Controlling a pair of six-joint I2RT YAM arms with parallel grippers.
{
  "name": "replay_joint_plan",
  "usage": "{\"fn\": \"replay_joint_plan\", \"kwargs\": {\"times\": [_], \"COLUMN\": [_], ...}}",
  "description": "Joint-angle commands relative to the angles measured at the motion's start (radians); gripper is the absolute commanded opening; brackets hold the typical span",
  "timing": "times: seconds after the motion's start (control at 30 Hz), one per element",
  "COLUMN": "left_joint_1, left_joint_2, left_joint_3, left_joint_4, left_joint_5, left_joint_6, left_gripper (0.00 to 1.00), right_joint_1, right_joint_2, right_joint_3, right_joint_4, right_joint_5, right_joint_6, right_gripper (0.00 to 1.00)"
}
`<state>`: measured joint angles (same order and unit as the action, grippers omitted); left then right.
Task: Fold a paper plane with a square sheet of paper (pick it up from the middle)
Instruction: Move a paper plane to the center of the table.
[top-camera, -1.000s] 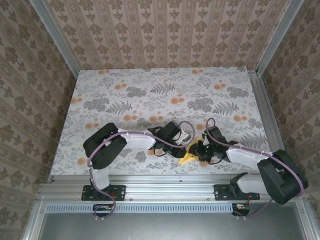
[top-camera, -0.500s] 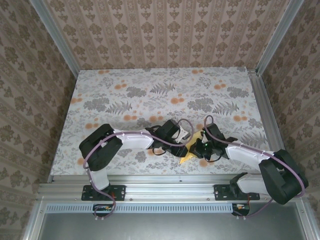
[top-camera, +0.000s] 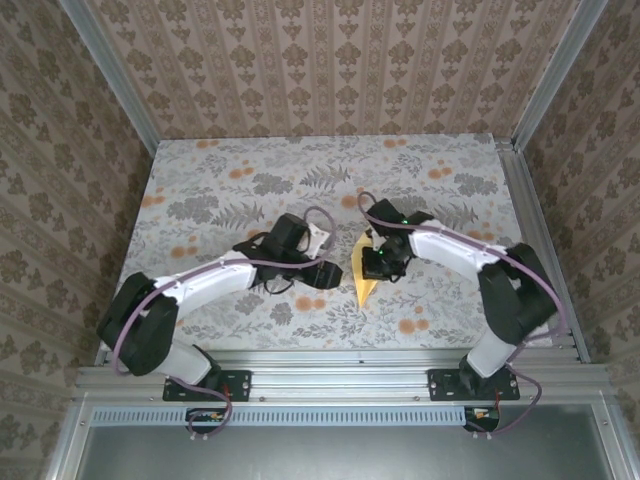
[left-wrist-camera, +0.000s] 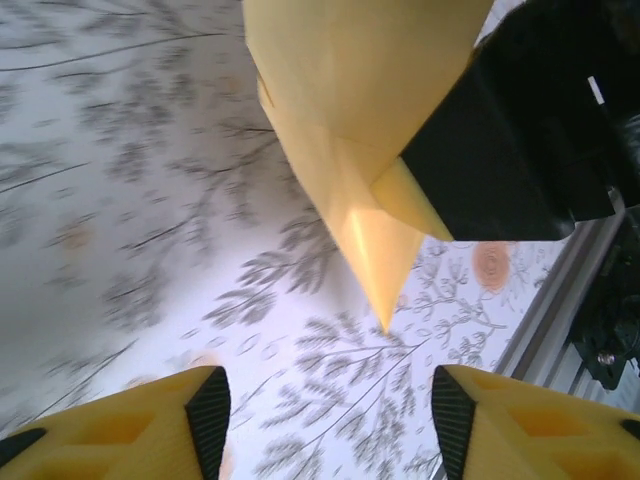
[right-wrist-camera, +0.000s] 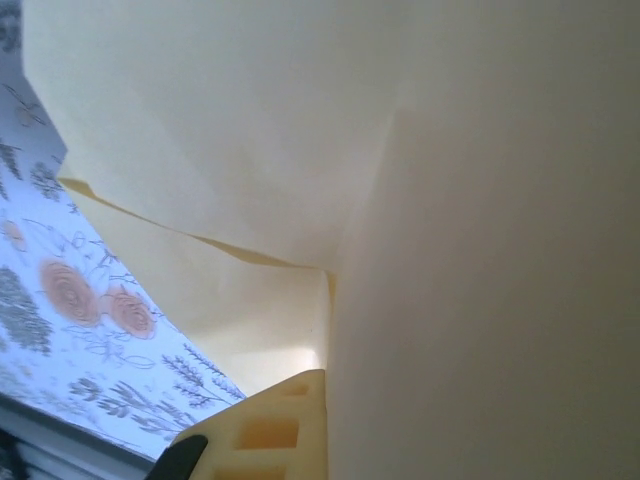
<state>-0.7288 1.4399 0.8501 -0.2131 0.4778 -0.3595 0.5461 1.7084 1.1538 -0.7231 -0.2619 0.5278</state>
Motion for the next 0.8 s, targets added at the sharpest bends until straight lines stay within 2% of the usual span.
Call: {"fn": "replay_joint_plan", "kwargs": {"times": [0.0,0.17,0.4,0.67,0.77], "left_joint_1": [0.099,0.224,0.297,0.301,0.302], "left_joint_2": [-0.072,-0.138,-0.128,-0.109,-0.102], "left_joint_3": [-0.028,-0.051,-0.068,-0.044,-0.025], "left_joint_4": [-0.110,-0.113,-0.088,-0.097,-0.112], "left_joint_5": [0.005,0.008,0.039,0.032,0.022], "left_joint_6": [0.043,0.013,-0.004,0.009,0.012], "left_gripper": [0.61,0.65,0.69,0.73,0.74], "right_joint_1": [0.034,0.059,0.080,0.087,0.087], "right_joint_2": [0.104,0.244,0.379,0.416,0.403], "right_joint_3": [0.148,0.313,0.464,0.505,0.517], "right_joint_4": [-0.196,-0.262,-0.307,-0.314,-0.330], "right_joint_5": [0.080,0.077,0.078,0.105,0.120], "right_joint_6": [-0.137,-0.169,-0.175,-0.167,-0.171], "right_gripper": [0.06,0.11,0.15,0.25,0.33]}}
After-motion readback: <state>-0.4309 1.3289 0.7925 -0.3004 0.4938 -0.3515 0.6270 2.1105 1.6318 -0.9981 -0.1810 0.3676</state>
